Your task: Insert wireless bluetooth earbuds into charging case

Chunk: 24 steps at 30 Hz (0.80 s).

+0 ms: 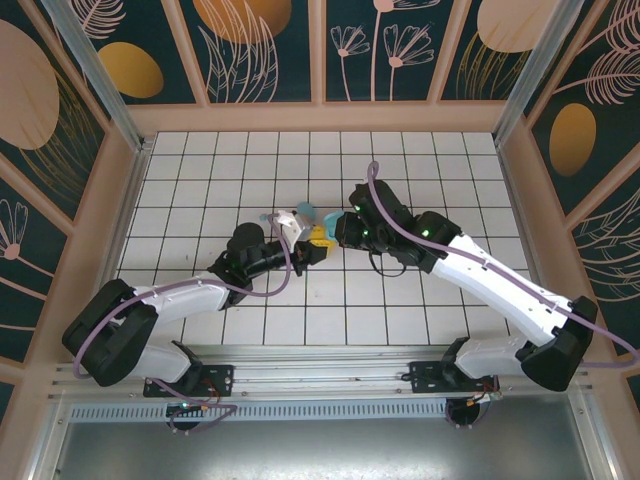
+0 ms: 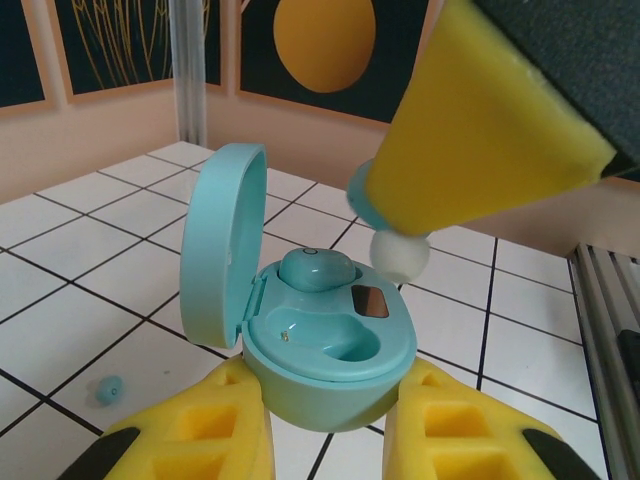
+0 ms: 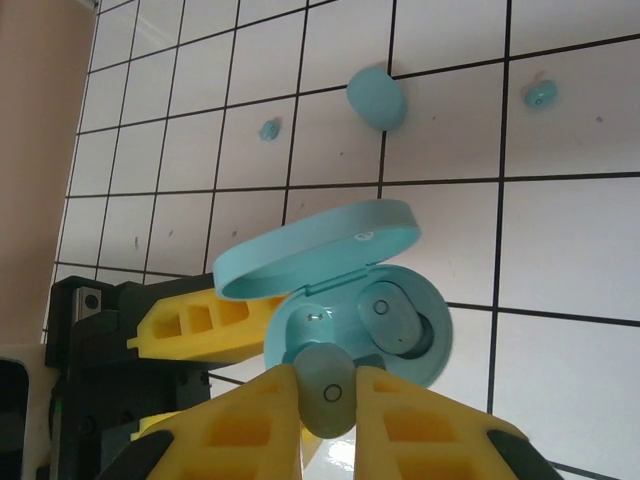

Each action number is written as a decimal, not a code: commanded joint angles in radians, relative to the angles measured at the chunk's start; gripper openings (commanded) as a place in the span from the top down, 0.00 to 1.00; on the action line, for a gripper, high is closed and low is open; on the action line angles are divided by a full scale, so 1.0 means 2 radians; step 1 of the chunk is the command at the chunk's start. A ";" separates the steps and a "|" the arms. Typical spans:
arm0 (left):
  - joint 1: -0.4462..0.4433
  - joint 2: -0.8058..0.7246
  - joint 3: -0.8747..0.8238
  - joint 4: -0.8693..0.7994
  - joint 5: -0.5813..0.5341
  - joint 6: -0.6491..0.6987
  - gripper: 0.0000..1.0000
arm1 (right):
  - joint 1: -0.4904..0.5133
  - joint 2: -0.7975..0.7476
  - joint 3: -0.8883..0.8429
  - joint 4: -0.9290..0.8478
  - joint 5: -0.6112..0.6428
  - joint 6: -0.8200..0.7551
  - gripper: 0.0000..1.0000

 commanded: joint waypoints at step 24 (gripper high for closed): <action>-0.008 -0.005 0.019 -0.004 -0.007 0.018 0.95 | 0.023 0.060 0.046 -0.058 0.027 -0.023 0.80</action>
